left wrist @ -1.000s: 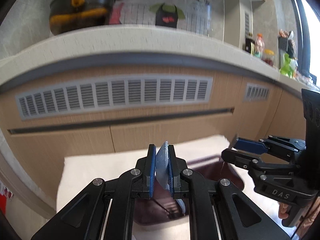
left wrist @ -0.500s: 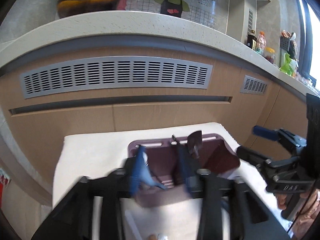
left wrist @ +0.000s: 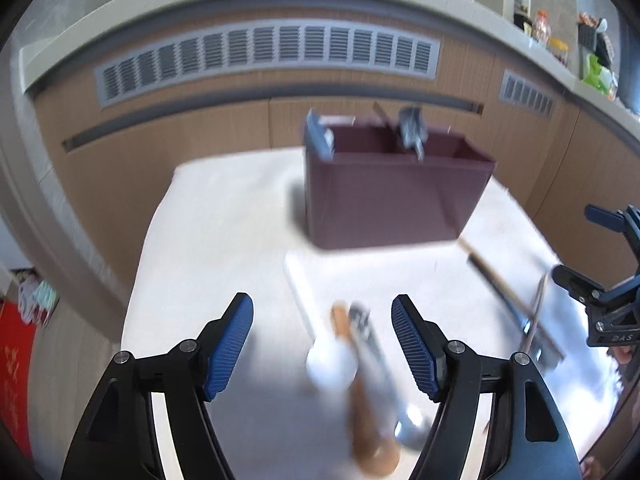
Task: Organize utensils
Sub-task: 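Open both tools to release the spatula and blue spoon into the caddy, then lower the right tool and grasp a wooden chopstick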
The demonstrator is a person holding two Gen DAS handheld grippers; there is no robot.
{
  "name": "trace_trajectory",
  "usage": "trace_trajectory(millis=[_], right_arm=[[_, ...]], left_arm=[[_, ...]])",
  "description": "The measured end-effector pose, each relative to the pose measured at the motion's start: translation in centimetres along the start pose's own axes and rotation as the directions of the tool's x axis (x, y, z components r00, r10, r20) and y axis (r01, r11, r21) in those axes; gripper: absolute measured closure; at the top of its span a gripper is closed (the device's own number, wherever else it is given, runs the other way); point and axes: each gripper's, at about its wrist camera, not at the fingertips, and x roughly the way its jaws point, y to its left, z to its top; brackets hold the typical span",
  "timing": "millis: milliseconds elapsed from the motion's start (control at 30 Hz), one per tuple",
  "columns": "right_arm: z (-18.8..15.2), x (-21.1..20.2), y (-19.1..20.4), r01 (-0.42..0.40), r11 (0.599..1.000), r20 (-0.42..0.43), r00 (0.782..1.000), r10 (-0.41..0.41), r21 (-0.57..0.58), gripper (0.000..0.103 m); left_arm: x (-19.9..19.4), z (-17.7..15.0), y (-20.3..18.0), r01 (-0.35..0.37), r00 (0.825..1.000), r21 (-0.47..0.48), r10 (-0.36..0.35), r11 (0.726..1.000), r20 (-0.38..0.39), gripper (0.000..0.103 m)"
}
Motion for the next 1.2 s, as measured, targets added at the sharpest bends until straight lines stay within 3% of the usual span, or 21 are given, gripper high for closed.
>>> trace_trajectory(millis=[167, 267, 300, 367, 433, 533, 667, 733, 867, 1033, 1200], right_arm=[[-2.2, 1.0, -0.8, -0.071, 0.99, -0.069, 0.994, 0.08, 0.126, 0.0], [-3.0, 2.4, -2.1, -0.146, 0.954, -0.114, 0.977, 0.181, 0.261, 0.004], [-3.2, 2.8, -2.5, -0.158, 0.94, -0.122, 0.972, 0.202, 0.301, 0.009], [-3.5, 3.4, -2.7, -0.14, 0.931, -0.143, 0.97, 0.197, 0.337, 0.042], [-3.1, 4.1, -2.4, -0.12, 0.932, -0.163, 0.969, 0.184, 0.341, 0.055], [-2.2, 5.1, -2.1, -0.128, 0.925, -0.163, 0.967, 0.198, 0.358, 0.059], [0.0, 6.1, -0.4, -0.159, 0.943, -0.151, 0.966, 0.21, 0.293, 0.088], [0.8, 6.2, 0.6, -0.169, 0.953, -0.142, 0.968, 0.209, 0.25, 0.094], [1.6, 4.9, 1.1, -0.249, 0.939, -0.087, 0.957, 0.276, 0.239, 0.099], [1.9, 2.9, 0.5, -0.289, 0.923, -0.057, 0.948, 0.313, 0.255, 0.099], [1.4, 3.0, 1.5, -0.303, 0.933, -0.106, 0.939, 0.328, 0.196, 0.099]], left_arm=[[-0.4, -3.1, 1.3, -0.025, 0.999, -0.092, 0.022, 0.995, -0.03, 0.025], [-0.7, -3.8, 1.7, -0.034, 0.999, -0.12, 0.031, 0.992, -0.027, 0.025], [-0.8, -3.9, 1.8, -0.034, 0.999, -0.129, 0.032, 0.991, -0.015, 0.025], [-1.3, -4.1, 2.0, -0.038, 0.999, -0.152, 0.041, 0.988, 0.018, 0.025], [-1.6, -3.9, 2.0, -0.043, 0.998, -0.162, 0.051, 0.986, 0.046, 0.023], [-1.9, -3.9, 2.3, -0.051, 0.995, -0.169, 0.064, 0.984, 0.078, 0.021], [-1.7, -4.1, 2.7, -0.041, 0.996, -0.173, 0.054, 0.984, 0.072, 0.021], [-1.4, -4.2, 3.0, -0.025, 0.998, -0.183, 0.037, 0.983, 0.059, 0.021], [-1.1, -4.5, 3.2, -0.01, 0.999, -0.176, 0.016, 0.984, 0.035, 0.021], [-0.8, -4.8, 2.7, -0.015, 1.0, -0.119, 0.016, 0.993, 0.011, 0.021], [-0.5, -4.9, 1.6, 0.01, 1.0, -0.096, -0.011, 0.995, -0.011, 0.021]])
